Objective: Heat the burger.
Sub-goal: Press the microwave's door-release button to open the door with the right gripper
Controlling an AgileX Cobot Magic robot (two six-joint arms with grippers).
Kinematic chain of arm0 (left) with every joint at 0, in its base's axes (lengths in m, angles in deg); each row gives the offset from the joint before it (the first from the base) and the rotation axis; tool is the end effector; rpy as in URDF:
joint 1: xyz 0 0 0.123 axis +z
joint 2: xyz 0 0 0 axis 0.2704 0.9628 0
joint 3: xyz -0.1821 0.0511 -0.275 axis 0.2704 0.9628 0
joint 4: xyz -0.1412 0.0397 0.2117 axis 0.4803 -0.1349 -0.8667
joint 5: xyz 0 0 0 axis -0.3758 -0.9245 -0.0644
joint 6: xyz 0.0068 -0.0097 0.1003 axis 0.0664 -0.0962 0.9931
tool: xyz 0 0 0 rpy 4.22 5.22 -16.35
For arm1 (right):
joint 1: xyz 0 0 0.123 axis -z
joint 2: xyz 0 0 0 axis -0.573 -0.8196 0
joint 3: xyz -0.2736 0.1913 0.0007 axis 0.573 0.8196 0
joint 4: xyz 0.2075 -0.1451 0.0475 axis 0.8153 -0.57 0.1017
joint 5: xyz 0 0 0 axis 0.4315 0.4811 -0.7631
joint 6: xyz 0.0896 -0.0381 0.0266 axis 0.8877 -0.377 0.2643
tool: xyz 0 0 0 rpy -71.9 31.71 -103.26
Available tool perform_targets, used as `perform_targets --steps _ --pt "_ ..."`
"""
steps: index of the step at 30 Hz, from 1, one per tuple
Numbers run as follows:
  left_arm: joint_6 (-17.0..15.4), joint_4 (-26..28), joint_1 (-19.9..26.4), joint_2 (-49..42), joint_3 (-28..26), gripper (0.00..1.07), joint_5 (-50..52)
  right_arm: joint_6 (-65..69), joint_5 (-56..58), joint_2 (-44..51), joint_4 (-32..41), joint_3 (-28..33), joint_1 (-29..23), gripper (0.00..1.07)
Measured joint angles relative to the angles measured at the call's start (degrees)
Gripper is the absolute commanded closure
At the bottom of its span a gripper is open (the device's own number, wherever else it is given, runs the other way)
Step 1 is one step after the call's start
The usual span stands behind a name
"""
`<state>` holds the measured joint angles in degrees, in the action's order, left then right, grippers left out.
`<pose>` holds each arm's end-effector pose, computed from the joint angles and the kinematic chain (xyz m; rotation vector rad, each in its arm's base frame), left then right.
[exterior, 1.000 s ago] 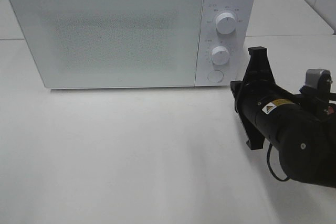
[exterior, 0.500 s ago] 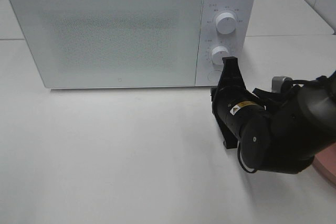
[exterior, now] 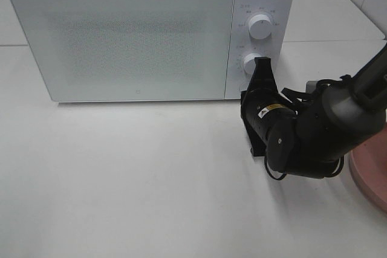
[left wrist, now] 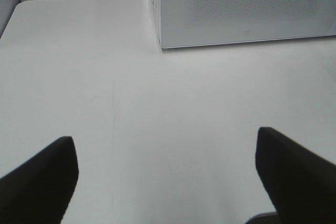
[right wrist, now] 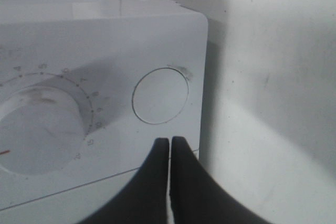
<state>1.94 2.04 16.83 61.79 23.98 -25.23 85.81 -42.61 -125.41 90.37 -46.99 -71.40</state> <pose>-0.0414 -0.0152 0.2776 0.1174 2.0187 -0.1033 0.3301 0.1752 0.1241 1.4736 1.4318 1.0838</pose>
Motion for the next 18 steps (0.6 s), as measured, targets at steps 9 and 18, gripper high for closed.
perform_targets --steps 9,18 --pt "0.00 0.00 0.00 0.00 0.00 0.23 0.00 0.92 0.40 -1.83 -0.17 -2.46 2.12 1.07" --pt "0.00 0.06 0.00 0.00 0.00 0.23 0.00 0.92 0.86 -4.13 -0.57 -4.81 3.95 1.07"
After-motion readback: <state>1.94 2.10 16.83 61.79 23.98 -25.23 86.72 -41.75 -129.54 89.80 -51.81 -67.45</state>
